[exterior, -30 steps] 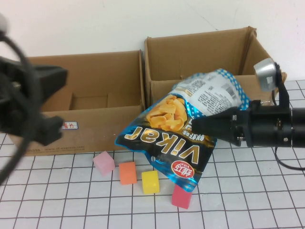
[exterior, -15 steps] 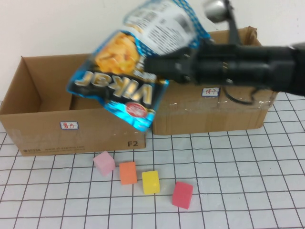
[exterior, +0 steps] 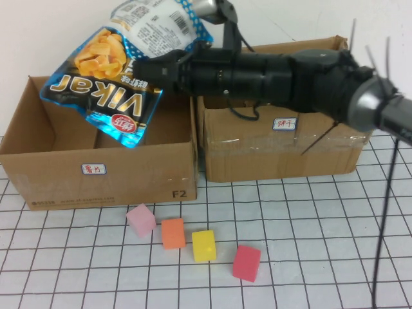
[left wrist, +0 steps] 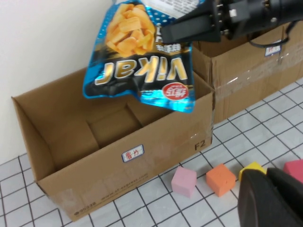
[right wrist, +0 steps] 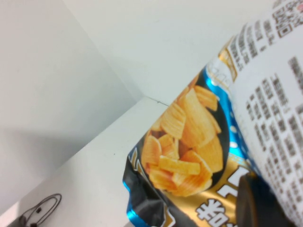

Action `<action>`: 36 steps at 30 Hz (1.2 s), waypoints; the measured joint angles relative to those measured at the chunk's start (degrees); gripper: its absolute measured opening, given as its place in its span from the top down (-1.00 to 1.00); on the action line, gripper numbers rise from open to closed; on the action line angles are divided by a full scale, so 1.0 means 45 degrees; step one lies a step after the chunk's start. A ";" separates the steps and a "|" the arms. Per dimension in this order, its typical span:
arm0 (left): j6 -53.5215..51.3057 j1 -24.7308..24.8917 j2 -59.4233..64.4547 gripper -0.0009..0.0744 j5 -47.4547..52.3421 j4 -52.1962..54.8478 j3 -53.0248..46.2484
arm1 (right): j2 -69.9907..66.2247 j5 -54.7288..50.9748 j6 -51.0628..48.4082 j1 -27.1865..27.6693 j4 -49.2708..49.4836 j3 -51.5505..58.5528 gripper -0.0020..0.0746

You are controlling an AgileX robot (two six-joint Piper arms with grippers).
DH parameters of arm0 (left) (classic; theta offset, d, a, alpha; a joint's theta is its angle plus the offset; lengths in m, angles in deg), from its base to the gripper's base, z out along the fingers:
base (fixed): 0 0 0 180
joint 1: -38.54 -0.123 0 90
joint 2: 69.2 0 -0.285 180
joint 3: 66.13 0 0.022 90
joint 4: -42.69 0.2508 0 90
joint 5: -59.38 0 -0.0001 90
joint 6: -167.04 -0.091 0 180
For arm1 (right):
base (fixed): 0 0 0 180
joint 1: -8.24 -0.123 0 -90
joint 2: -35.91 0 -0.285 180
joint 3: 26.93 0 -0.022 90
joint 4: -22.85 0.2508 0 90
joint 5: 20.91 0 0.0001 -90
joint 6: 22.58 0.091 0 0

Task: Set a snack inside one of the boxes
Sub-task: Place the potato chip in the potato chip box

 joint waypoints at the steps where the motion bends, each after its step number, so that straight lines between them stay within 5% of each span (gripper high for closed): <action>1: 0.0000 0.0000 0.0000 0.98 0.0052 0.0058 0.0000 | -0.0220 0.0110 0.0143 -0.0054 0.0000 -0.0250 0.85; 7: 0.0000 0.0000 0.0000 0.98 0.0127 0.0313 0.0000 | -0.0886 0.1446 0.0346 -0.0344 0.0024 -0.0946 0.80; 14: 0.0000 0.0000 0.0000 0.98 0.0127 0.0394 0.0000 | -0.0971 0.3165 0.0318 -0.0610 0.0050 -0.0969 0.45; 20: 0.0000 0.0000 0.0000 0.98 0.0127 0.0394 0.0000 | -0.0971 0.3419 -0.0170 -0.0679 0.0152 -0.0995 0.34; 29: 0.0000 0.0000 0.0000 0.98 0.0127 0.0403 0.0000 | -0.1027 0.2740 -0.0431 -0.0679 0.0219 -0.0995 -0.16; 36: 0.0000 0.0000 0.0000 0.98 0.0127 0.0600 0.0000 | -0.0138 0.2100 -0.0345 -0.0679 -0.0555 -0.0995 -0.03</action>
